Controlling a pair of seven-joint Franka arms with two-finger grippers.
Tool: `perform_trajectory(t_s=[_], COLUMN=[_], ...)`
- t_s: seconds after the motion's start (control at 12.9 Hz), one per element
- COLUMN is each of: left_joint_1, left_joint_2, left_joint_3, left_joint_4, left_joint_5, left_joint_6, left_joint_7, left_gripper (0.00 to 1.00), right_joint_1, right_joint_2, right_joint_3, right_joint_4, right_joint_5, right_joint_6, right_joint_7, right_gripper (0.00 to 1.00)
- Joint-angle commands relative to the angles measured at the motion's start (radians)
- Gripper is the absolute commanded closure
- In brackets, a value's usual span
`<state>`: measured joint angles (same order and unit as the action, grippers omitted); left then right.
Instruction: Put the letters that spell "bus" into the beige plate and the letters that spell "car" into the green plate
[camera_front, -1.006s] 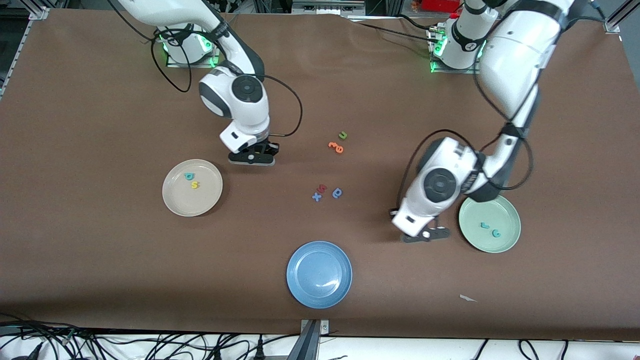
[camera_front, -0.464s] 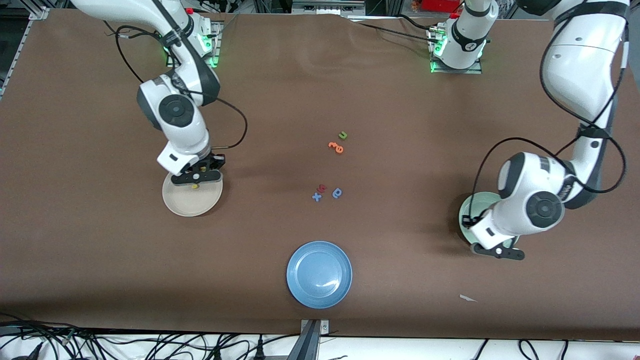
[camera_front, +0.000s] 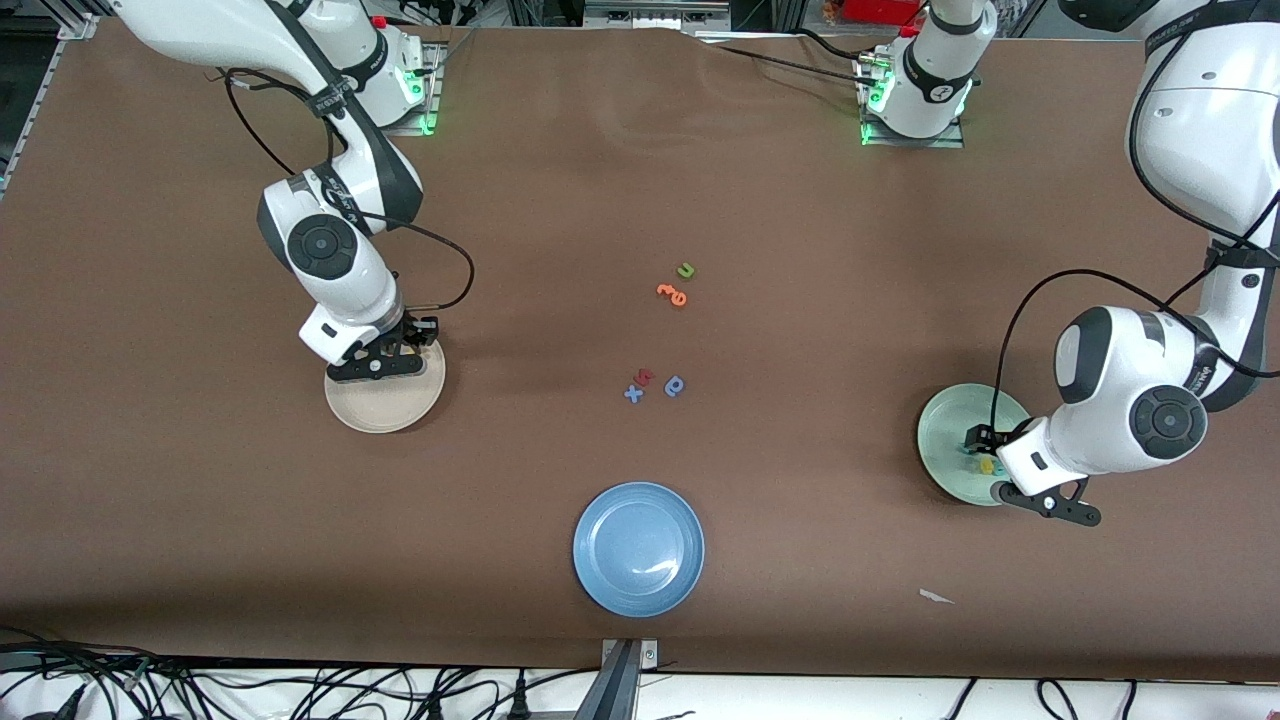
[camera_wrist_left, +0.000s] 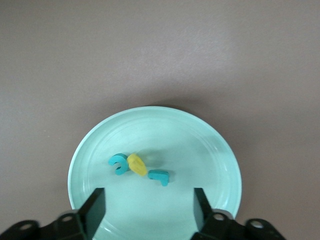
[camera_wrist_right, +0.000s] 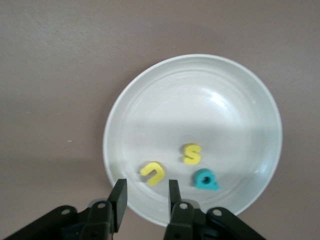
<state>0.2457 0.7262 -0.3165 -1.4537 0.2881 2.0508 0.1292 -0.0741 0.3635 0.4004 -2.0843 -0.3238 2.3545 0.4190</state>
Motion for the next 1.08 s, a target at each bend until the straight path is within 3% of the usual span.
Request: perform_trajectory(t_s=[0.0,0.23,0.46,0.7,0.85,1.01], left_joint_1=[-0.011,-0.005,-0.008,-0.115,-0.14,-0.228], left_joint_2=[-0.042,-0.073,-0.157,-0.328,-0.445,-0.546], left_joint_3=[0.007,-0.001,0.02,0.176,0.215,0.328], left_joint_4=[-0.002,-0.002,-0.055,-0.206,-0.29,-0.295], left_joint_5=[-0.035,-0.052,-0.114,-0.249,-0.287,-0.288], left_joint_6=[-0.043,-0.098,-0.119,-0.124,-0.155,-0.269], left_joint_7=[-0.003,-0.083,-0.071,-0.023,-0.01,-0.006], left_gripper=[0.0,0.0,0.0,0.0,0.0,0.0], right_joint_1=[-0.006,-0.006,-0.004,0.003,0.008,0.002], right_joint_2=[-0.041,-0.069,-0.081,-0.068,-0.046,-0.04], right_joint_3=[0.008,0.011,0.018,0.038,0.038,0.035], right_joint_4=[-0.005,0.024,0.151,0.367,0.493,0.571], right_joint_5=[0.057,0.06,0.06,0.06,0.061,0.103], right_joint_6=[-0.006,-0.073,-0.272,-0.531,-0.648,-0.724], right_joint_7=[-0.023,-0.023,-0.031,-0.055,-0.087,-0.149], right_gripper=[0.4,0.37,0.35,0.33,0.32,0.29])
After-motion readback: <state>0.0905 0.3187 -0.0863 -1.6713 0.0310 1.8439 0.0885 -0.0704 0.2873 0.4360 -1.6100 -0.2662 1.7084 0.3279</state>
